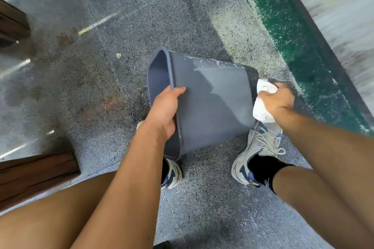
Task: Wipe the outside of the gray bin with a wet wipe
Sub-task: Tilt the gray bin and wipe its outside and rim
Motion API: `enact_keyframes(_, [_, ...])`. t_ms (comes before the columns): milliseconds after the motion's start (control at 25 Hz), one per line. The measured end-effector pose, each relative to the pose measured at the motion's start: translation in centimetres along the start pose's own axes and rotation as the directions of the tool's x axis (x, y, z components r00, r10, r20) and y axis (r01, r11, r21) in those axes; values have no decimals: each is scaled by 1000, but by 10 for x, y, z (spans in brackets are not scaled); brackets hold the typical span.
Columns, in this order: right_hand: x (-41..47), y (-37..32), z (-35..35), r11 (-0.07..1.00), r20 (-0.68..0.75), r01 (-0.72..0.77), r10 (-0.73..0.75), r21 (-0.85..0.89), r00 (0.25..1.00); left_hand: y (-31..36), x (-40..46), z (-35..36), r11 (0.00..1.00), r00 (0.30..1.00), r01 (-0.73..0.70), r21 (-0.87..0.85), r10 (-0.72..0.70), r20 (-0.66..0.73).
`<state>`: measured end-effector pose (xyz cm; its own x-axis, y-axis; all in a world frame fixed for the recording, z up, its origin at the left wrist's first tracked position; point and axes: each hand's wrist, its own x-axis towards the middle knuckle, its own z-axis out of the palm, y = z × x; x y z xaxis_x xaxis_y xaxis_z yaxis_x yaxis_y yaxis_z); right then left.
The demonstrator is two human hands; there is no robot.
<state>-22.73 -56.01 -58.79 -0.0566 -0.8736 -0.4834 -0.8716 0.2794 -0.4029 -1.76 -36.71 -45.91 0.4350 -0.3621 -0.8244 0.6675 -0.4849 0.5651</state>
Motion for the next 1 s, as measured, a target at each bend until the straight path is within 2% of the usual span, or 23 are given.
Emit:
enact_keyframes(80, [-12, -10, -10, 948, -40, -99, 116, 302, 992, 5, -6, 8, 999, 997, -21, -35, 23, 70])
enact_keyframes(160, [-30, -27, -22, 723, 61, -209, 225, 658, 972, 7, -12, 15, 999, 995, -42, -28, 44, 85])
enact_keyframes(200, [-41, -35, -28, 591, 127, -252, 245, 766, 961, 7, -18, 20, 998, 996, -60, -11, 61, 63])
enact_keyframes(320, [-66, -51, -36, 342, 287, -346, 212, 874, 934, 7, -33, 30, 991, 991, -130, 33, 130, -4])
enact_keyframes(400, [-75, -58, -40, 242, 396, -411, 112, 879, 912, 7, -41, 36, 989, 989, -146, 30, 147, -27])
enact_keyframes(480, [-87, -72, -49, 228, 429, -420, 13, 878, 903, 6, -46, 40, 988, 987, -153, 9, 153, -44])
enact_keyframes(560, [-94, -86, -59, 266, 417, -388, -62, 882, 907, 5, -49, 40, 990, 983, -144, 2, 143, -117])
enact_keyframes(680, [-107, -104, -73, 473, 353, -242, -160, 847, 922, 4, -61, 40, 994, 976, -108, 16, 109, -191])
enact_keyframes(760, [-112, -111, -79, 636, 289, -127, -158, 762, 944, 5, -62, 38, 996, 982, -60, 59, 70, -175])
enact_keyframes(840, [-118, -115, -83, 723, 224, -43, -156, 689, 962, 8, -57, 35, 992, 984, -76, 101, 91, -152])
enact_keyframes(920, [-124, -116, -83, 720, 225, -58, -139, 691, 964, 12, -53, 36, 974, 982, -130, 183, 152, -112])
enact_keyframes(1000, [-129, -118, -86, 567, 359, -216, -151, 795, 921, 14, -54, 42, 958, 977, -193, 213, 208, -53])
